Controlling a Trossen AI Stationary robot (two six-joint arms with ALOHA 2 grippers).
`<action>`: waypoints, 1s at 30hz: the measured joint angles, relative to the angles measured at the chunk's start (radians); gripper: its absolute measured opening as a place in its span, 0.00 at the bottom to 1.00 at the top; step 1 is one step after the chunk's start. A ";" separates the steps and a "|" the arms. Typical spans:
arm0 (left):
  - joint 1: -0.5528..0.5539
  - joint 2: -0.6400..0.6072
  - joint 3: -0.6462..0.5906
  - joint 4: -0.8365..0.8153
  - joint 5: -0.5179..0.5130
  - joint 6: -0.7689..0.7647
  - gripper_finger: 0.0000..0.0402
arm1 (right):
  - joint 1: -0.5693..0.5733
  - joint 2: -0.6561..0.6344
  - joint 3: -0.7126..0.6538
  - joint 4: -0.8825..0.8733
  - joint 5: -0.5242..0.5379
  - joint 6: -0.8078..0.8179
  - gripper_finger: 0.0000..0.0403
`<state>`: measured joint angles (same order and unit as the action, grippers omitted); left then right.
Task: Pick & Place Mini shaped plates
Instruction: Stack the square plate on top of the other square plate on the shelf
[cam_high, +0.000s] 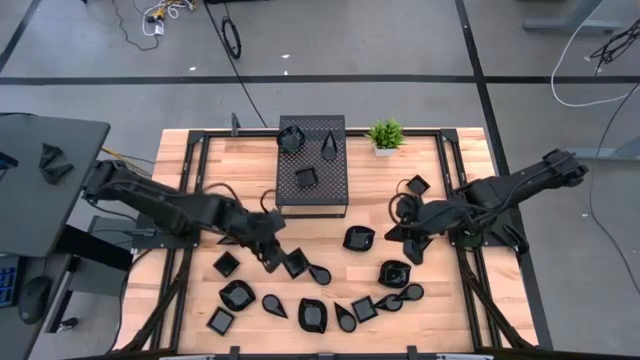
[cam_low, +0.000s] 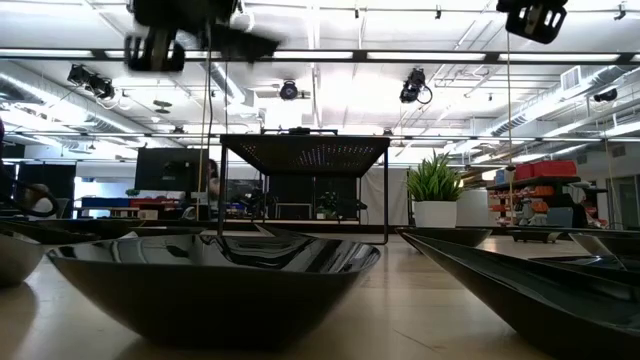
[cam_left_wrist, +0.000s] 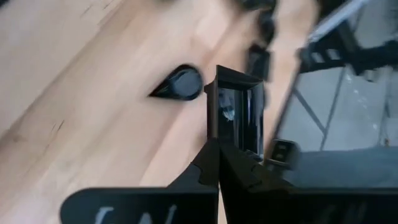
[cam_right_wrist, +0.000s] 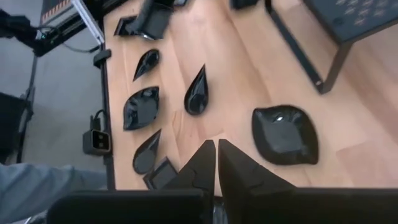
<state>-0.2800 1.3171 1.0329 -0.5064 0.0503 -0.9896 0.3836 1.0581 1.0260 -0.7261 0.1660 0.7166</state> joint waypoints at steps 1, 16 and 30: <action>0.010 -0.002 0.044 -0.043 0.002 0.010 0.00 | 0.000 -0.004 0.000 0.000 0.015 0.000 0.06; 0.482 0.042 0.400 -0.355 0.109 0.410 0.00 | -0.047 -0.003 0.000 0.066 0.133 -0.024 0.06; 0.754 0.240 0.399 -0.325 0.246 1.103 0.00 | -0.165 0.005 0.000 0.106 0.154 0.197 0.06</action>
<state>0.4740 1.5572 1.4319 -0.8316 0.2966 0.1129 0.2191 1.0627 1.0260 -0.6198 0.3204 0.9138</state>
